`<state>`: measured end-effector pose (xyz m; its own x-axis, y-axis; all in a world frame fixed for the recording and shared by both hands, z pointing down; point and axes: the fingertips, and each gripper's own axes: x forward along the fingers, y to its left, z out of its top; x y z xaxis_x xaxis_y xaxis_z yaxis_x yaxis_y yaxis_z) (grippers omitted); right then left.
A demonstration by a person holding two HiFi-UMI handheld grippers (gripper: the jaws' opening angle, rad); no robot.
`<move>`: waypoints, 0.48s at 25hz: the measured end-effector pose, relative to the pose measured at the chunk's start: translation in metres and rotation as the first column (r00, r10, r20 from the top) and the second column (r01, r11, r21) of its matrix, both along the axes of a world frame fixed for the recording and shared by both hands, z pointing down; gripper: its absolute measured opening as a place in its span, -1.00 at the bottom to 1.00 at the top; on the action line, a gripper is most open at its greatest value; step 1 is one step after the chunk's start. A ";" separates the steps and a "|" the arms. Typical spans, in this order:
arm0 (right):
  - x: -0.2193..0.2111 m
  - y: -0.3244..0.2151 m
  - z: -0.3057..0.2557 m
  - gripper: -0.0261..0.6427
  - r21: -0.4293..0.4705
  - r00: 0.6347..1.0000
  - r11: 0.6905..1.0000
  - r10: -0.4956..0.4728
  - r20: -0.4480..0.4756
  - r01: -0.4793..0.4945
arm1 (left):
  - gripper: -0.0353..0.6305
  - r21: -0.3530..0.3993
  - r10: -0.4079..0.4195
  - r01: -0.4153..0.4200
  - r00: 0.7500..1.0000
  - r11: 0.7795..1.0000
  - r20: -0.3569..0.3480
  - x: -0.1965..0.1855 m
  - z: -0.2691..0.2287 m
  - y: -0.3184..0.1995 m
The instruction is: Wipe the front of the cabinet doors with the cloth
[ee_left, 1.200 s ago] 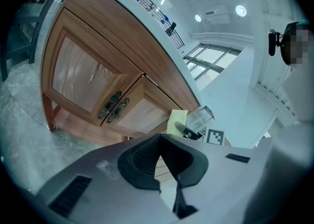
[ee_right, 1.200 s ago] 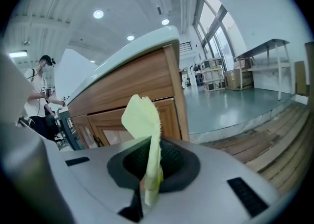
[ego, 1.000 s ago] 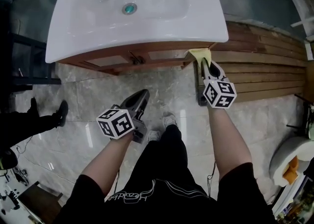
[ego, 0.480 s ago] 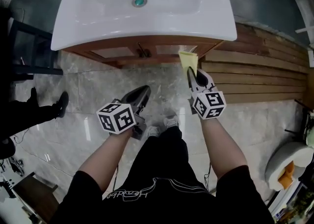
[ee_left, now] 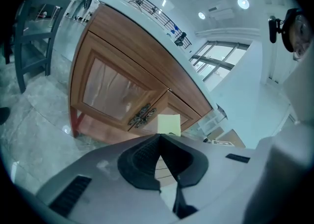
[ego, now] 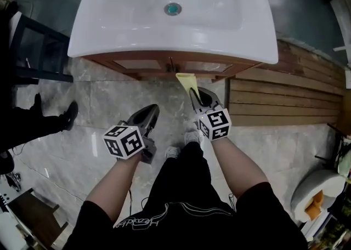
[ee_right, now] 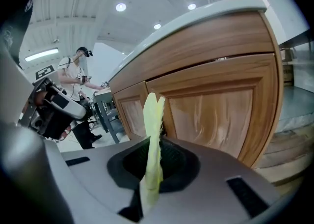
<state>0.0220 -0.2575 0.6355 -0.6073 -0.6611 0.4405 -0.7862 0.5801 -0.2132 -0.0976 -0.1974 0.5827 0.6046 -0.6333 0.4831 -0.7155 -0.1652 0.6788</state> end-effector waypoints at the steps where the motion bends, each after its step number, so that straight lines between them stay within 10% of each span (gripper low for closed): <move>1: -0.004 -0.002 0.004 -0.80 -0.007 1.000 1.000 0.004 -0.004 -0.004 | -0.88 -0.007 -0.007 0.007 1.000 1.000 -0.001 -0.005 0.002 0.002; 12: -0.022 -0.046 0.048 -0.80 -0.034 0.994 0.995 0.087 -0.066 -0.090 | -0.88 -0.013 0.010 -0.010 0.999 1.000 -0.031 -0.031 0.021 0.018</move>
<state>-0.0004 -0.3032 0.6833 -0.5168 -0.6936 0.5018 -0.8468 0.5003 -0.1806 -0.1285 -0.1796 0.6038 0.6258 -0.6208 0.4723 -0.6925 -0.1634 0.7027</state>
